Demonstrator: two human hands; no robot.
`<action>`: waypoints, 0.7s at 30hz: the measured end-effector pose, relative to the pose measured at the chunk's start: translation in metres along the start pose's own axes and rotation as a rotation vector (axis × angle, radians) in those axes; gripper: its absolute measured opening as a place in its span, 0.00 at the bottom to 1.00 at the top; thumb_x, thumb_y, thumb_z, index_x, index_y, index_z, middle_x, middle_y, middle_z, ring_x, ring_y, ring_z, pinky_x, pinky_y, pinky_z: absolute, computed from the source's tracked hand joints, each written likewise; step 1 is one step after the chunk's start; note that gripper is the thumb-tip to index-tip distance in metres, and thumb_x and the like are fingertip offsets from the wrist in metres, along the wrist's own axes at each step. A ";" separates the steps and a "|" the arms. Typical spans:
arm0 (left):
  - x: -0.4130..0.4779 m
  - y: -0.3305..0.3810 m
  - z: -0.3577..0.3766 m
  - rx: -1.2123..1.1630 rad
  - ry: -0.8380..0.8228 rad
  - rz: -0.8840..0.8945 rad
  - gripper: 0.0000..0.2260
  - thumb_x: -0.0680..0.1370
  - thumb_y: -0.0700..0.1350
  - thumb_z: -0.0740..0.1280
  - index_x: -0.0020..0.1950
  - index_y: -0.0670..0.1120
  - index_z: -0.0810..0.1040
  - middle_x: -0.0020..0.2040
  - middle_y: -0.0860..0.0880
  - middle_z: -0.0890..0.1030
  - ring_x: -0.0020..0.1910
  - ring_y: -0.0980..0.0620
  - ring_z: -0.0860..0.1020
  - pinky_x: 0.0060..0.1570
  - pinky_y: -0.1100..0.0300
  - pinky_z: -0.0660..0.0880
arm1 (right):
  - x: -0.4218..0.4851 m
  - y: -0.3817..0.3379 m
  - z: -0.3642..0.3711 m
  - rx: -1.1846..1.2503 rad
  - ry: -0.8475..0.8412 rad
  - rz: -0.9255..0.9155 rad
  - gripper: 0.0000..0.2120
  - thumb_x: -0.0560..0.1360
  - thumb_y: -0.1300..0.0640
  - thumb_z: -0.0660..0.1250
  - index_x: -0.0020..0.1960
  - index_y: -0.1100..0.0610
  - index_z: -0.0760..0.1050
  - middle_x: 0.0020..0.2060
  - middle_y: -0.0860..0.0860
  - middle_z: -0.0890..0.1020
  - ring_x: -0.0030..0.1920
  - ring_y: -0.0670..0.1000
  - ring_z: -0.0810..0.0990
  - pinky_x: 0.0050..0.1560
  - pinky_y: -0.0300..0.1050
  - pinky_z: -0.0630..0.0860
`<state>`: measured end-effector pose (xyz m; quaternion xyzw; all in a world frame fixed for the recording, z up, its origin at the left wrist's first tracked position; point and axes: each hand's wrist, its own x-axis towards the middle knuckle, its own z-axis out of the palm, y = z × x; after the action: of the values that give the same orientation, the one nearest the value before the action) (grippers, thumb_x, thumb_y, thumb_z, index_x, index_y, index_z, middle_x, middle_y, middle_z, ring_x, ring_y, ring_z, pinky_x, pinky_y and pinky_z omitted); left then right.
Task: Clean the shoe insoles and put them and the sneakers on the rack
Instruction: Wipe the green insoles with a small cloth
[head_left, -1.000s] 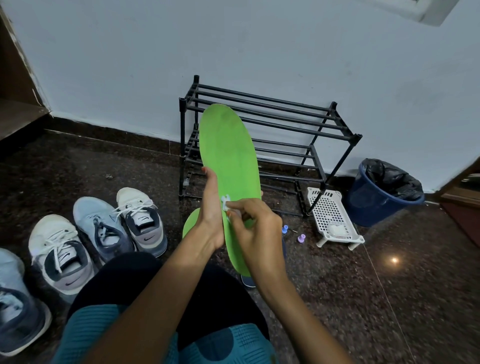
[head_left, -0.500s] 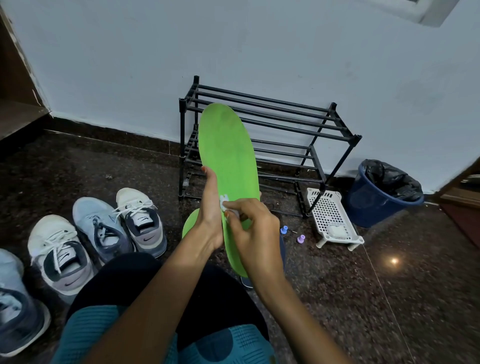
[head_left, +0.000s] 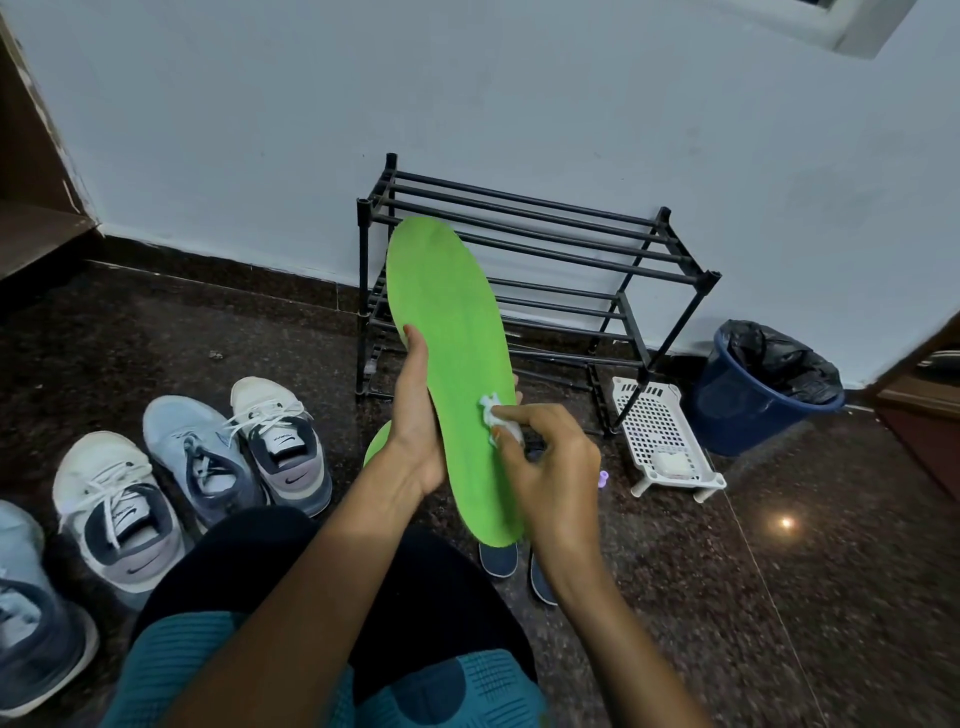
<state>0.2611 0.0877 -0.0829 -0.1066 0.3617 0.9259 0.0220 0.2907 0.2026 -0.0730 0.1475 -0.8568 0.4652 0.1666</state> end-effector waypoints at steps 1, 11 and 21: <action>0.001 0.000 0.001 -0.006 -0.017 -0.004 0.35 0.75 0.69 0.48 0.57 0.42 0.78 0.50 0.39 0.81 0.47 0.44 0.80 0.52 0.48 0.77 | 0.001 -0.001 0.000 0.016 0.014 0.003 0.08 0.70 0.68 0.69 0.46 0.59 0.81 0.41 0.47 0.79 0.41 0.36 0.75 0.41 0.21 0.66; -0.007 -0.014 0.009 0.036 -0.100 -0.094 0.21 0.78 0.59 0.57 0.51 0.44 0.80 0.45 0.44 0.84 0.42 0.48 0.83 0.45 0.53 0.77 | 0.019 -0.002 0.003 0.035 0.116 0.055 0.08 0.71 0.67 0.69 0.48 0.58 0.81 0.41 0.44 0.77 0.44 0.40 0.76 0.44 0.24 0.69; -0.008 -0.014 0.010 0.017 -0.081 -0.044 0.30 0.79 0.64 0.45 0.50 0.44 0.78 0.39 0.46 0.85 0.38 0.50 0.83 0.39 0.58 0.80 | 0.015 -0.005 0.004 -0.114 0.076 -0.076 0.08 0.70 0.67 0.69 0.48 0.60 0.81 0.43 0.53 0.81 0.48 0.53 0.79 0.49 0.43 0.74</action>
<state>0.2688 0.1055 -0.0831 -0.0767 0.3660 0.9256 0.0582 0.2787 0.1953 -0.0651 0.1525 -0.8686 0.4144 0.2248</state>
